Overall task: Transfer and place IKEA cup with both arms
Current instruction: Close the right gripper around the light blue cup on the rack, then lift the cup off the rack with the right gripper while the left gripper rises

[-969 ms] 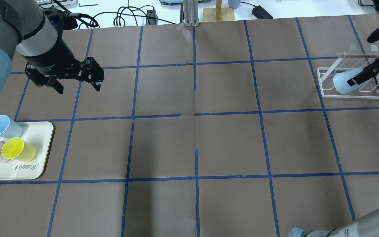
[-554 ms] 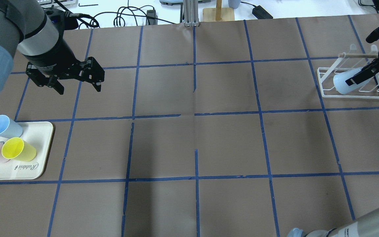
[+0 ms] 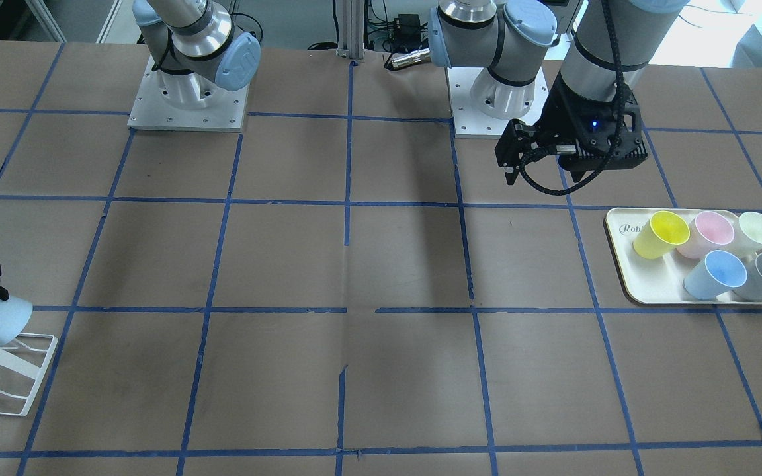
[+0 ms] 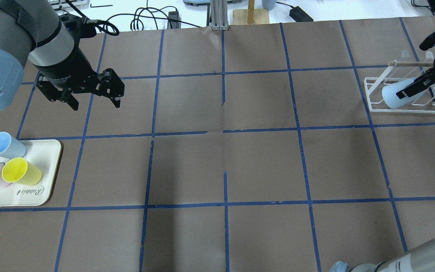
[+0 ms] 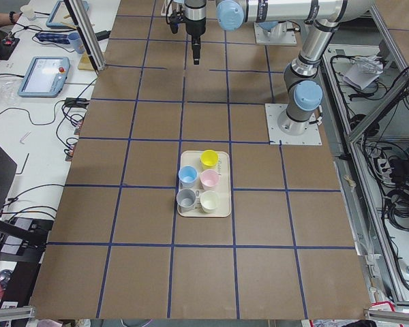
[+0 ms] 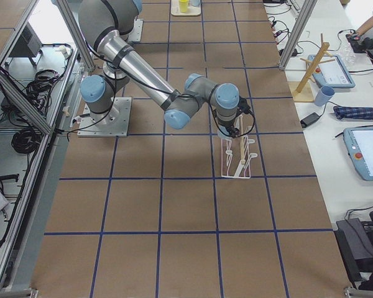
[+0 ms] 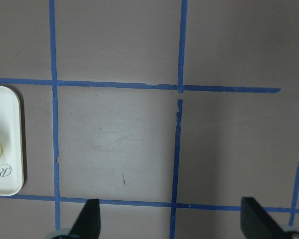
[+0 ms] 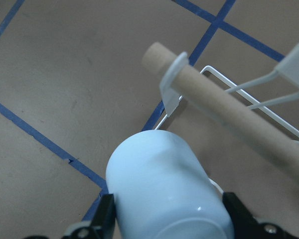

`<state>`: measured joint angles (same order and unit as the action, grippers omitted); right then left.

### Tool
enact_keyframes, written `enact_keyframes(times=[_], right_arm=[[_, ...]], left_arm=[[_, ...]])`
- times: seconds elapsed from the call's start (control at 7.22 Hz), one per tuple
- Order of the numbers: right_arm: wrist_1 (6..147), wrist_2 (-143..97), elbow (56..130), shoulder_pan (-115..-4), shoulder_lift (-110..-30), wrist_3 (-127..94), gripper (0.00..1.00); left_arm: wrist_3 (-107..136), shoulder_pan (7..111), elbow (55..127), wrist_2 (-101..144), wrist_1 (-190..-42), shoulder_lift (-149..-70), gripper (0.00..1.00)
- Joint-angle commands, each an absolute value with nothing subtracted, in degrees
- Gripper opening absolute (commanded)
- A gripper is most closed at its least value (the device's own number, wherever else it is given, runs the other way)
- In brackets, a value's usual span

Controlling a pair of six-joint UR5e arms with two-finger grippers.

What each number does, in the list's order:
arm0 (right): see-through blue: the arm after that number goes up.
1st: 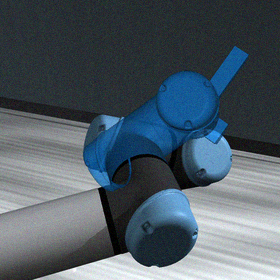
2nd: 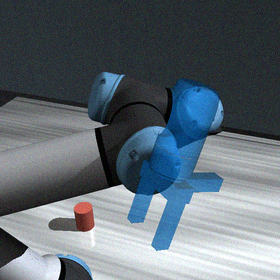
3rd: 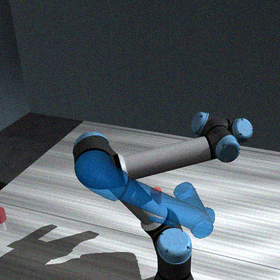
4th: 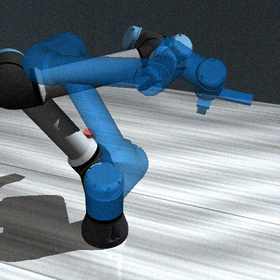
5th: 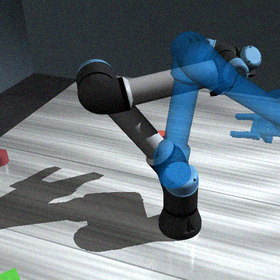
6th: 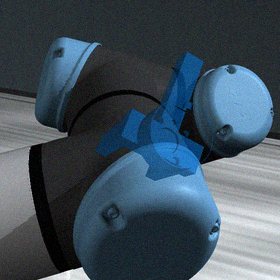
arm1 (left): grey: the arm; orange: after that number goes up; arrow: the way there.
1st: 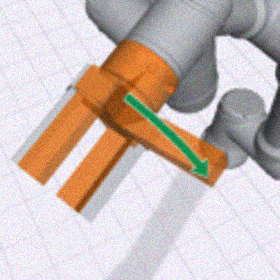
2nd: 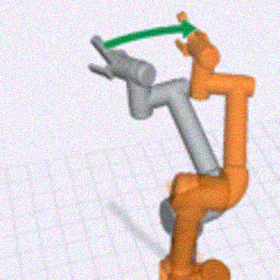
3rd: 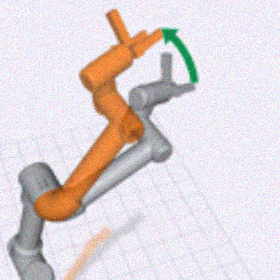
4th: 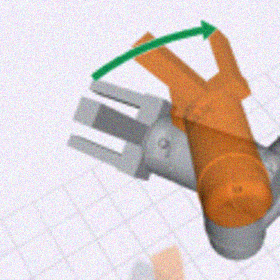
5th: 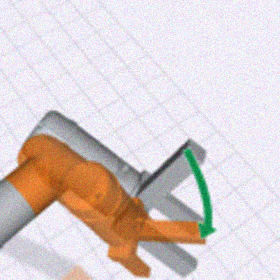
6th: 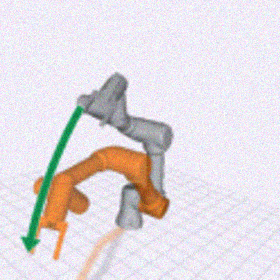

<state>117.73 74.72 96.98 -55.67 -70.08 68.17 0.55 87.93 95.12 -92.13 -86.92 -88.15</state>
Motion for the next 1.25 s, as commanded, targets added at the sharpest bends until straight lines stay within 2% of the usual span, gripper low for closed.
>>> enact_keyframes(times=[0.0, 0.42, 0.83, 1.11], right_arm=[[117.6, 74.79, 96.94, -55.64, -70.14, 68.03, 0.56], [117.07, 75.15, 96.07, -55.63, -70.84, 67.68, 0.56], [112.97, 76.29, 95.72, -55.63, -75.66, 67.68, 0.56], [111.54, 79.62, 95.8, -55.63, -79.44, 67.59, 0.56]], left_arm=[[-0.34, 87.28, 95.62, -90.28, -86.83, -87.8, 1.0], [-3.78, 86.05, 95.8, -84.46, -87.01, -88.16, 1.0], [-4.31, 84.29, 94.4, -84.29, -87.28, -88.5, 1.0], [-3.35, 82.89, 94.39, -72.15, -87.36, -88.33, 1.0]])
